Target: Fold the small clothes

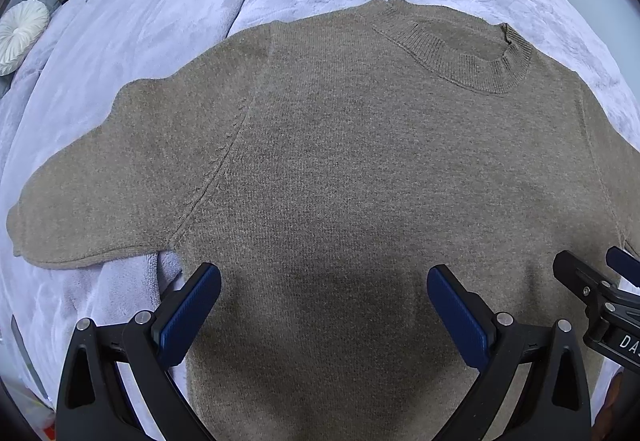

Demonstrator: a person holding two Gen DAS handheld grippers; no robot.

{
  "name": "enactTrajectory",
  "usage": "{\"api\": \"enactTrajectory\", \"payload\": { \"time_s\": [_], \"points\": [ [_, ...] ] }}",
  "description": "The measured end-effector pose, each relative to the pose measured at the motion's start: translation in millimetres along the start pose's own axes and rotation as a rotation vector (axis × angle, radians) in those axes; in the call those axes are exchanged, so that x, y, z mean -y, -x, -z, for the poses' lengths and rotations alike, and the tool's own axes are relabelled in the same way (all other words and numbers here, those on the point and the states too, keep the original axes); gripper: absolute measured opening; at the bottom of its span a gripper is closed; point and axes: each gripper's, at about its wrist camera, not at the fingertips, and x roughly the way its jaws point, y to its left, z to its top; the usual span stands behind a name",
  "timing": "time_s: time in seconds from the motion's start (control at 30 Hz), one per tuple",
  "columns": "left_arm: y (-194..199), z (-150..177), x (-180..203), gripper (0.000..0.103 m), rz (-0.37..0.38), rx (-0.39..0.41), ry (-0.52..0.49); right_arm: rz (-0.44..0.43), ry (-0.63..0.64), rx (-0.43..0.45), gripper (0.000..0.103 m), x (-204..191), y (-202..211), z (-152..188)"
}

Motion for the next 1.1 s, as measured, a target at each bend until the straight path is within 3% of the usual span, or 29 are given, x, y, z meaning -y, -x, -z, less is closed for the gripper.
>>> {"api": "enactTrajectory", "payload": {
  "time_s": [1.1],
  "points": [
    [-2,-6,-21,0.103,-0.006,0.000,0.042,0.004,0.005,-0.008,0.103,-5,-2,0]
  ]
}}
